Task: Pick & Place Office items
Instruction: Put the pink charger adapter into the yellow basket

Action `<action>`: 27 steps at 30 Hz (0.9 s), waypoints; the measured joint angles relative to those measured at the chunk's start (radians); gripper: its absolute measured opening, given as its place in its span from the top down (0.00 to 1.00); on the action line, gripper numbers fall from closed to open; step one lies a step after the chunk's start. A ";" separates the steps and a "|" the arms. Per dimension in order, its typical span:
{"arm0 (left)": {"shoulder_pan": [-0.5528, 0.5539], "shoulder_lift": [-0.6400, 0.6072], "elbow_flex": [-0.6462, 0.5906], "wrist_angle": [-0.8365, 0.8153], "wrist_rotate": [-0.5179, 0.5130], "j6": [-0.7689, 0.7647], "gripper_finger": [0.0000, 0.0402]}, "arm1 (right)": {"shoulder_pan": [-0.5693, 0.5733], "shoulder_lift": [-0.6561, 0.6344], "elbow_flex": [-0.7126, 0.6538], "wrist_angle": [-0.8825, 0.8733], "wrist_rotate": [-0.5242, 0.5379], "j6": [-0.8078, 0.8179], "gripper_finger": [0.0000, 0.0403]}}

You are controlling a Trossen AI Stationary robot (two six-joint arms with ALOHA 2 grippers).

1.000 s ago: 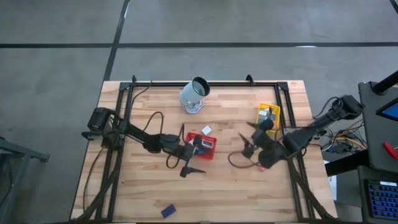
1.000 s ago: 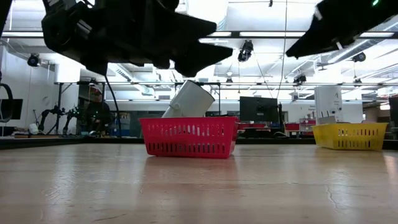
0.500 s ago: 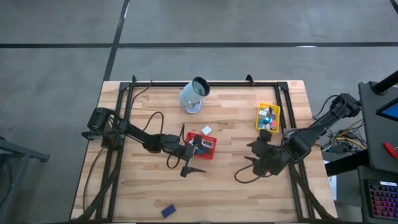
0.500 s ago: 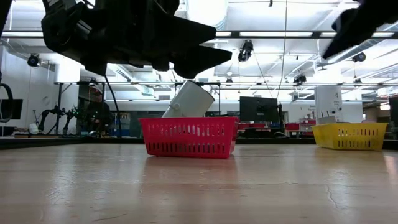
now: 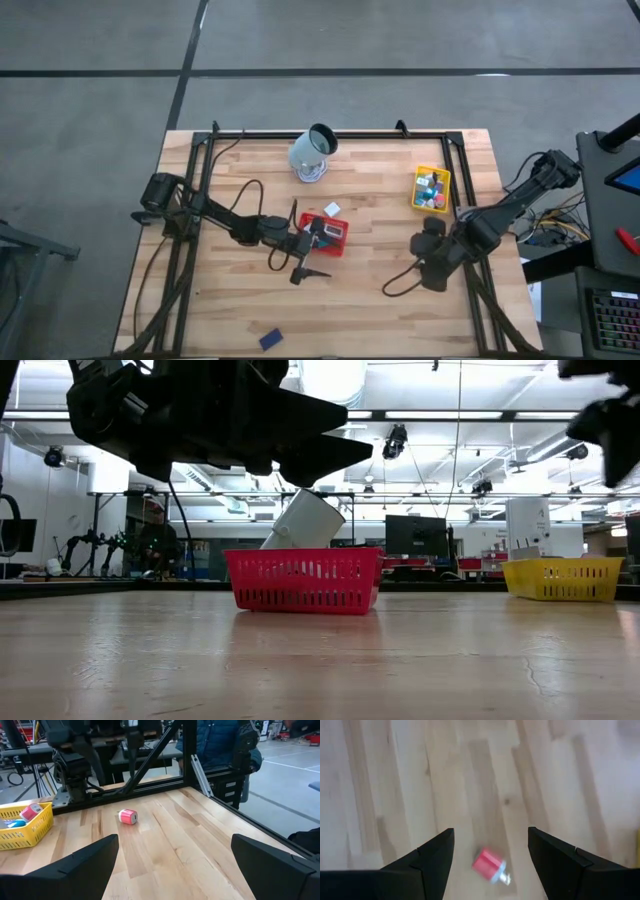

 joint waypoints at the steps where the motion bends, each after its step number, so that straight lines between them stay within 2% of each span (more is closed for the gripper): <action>1: 0.000 0.000 0.000 0.000 0.000 0.002 0.02 | 0.000 0.000 -0.009 -0.005 -0.022 0.004 0.39; 6: 0.000 0.000 0.000 -0.003 -0.001 0.003 0.02 | 0.000 0.000 -0.031 -0.050 -0.112 0.018 0.39; 10: 0.002 0.000 0.000 -0.009 -0.009 0.007 0.02 | 0.011 0.000 -0.031 -0.081 -0.140 0.013 0.39; 23: 0.003 0.000 0.000 -0.018 -0.029 0.019 0.02 | 0.079 0.000 -0.045 -0.093 -0.138 -0.114 0.39; 27: 0.003 0.000 0.000 -0.018 -0.030 0.022 0.02 | 0.078 0.044 -0.075 -0.093 -0.143 -0.147 0.39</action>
